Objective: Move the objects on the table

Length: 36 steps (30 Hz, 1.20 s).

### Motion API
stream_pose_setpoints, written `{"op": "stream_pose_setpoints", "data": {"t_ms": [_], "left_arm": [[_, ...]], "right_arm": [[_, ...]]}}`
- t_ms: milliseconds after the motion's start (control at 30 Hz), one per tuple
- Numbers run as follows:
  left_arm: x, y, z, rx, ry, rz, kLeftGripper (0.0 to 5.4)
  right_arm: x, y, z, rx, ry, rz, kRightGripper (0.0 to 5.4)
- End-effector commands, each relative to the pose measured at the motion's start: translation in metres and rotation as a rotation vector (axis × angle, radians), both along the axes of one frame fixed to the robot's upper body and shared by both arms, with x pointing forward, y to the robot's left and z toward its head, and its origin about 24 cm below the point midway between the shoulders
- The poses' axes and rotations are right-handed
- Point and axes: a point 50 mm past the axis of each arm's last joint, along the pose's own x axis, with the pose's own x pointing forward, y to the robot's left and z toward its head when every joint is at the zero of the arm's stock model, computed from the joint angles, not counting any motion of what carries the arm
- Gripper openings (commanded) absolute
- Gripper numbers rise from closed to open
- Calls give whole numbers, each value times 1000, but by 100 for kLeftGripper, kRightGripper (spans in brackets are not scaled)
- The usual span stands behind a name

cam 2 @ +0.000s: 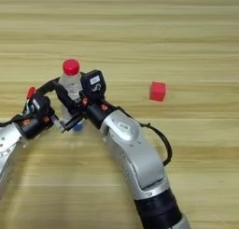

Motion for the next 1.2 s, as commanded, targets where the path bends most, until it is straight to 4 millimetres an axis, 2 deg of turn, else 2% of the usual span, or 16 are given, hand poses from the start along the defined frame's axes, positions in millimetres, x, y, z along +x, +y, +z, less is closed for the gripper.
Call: {"op": "stream_pose_setpoints", "data": {"t_ms": [33,133,167,233,333,833,1200], "left_arm": [[1,-2,1,18,-9,-22,540],[0,-4,-4,60,1,-26,540],[1,-4,-5,77,1,-13,519],[1,-6,-7,96,6,-22,540],[4,-5,-5,82,11,7,540],[5,-2,-4,82,8,-1,390],[5,-3,-4,82,6,-7,350]], "right_arm": [[3,-1,5,8,-32,-10,310],[3,0,6,9,-33,-6,310],[3,0,6,9,-34,-4,310],[3,0,6,8,-34,-3,310],[3,0,5,8,-33,-2,310],[3,0,6,11,-36,-5,310],[4,-1,5,7,-35,-6,310]]}}
